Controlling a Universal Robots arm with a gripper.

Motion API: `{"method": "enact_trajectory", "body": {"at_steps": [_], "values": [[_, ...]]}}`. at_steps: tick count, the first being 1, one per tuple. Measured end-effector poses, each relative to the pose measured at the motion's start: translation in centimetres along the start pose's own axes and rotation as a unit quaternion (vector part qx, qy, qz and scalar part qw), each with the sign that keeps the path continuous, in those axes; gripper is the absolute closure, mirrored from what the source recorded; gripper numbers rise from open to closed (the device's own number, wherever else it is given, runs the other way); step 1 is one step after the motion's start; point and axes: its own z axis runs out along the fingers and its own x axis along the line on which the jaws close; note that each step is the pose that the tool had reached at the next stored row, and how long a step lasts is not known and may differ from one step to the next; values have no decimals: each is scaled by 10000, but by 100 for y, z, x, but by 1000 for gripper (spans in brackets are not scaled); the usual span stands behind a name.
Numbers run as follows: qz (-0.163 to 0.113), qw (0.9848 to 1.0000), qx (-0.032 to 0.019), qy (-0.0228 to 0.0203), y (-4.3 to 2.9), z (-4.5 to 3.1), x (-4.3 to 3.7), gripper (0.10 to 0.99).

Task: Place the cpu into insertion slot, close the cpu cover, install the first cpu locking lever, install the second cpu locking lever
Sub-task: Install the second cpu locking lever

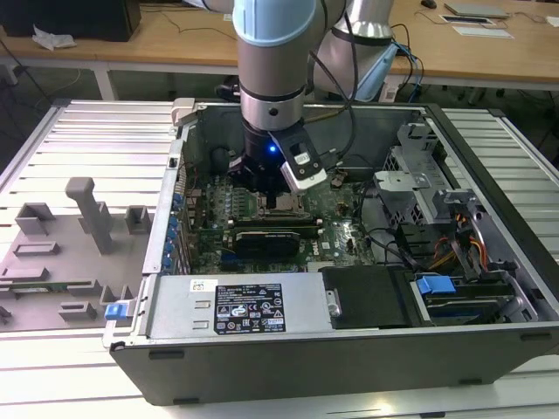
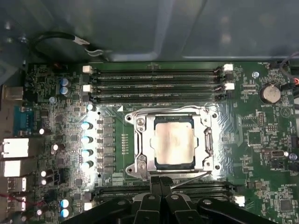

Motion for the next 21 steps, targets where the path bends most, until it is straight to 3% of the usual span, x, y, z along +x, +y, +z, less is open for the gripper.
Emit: {"method": "enact_trajectory", "body": {"at_steps": [2,10,13,21], "values": [[1,10000,-32,1,-44,0,1,980],[8,9998,-184,5,-72,78,82,980],[12,9996,-269,7,-100,112,122,980],[17,9993,-365,9,-164,192,144,980]]}}
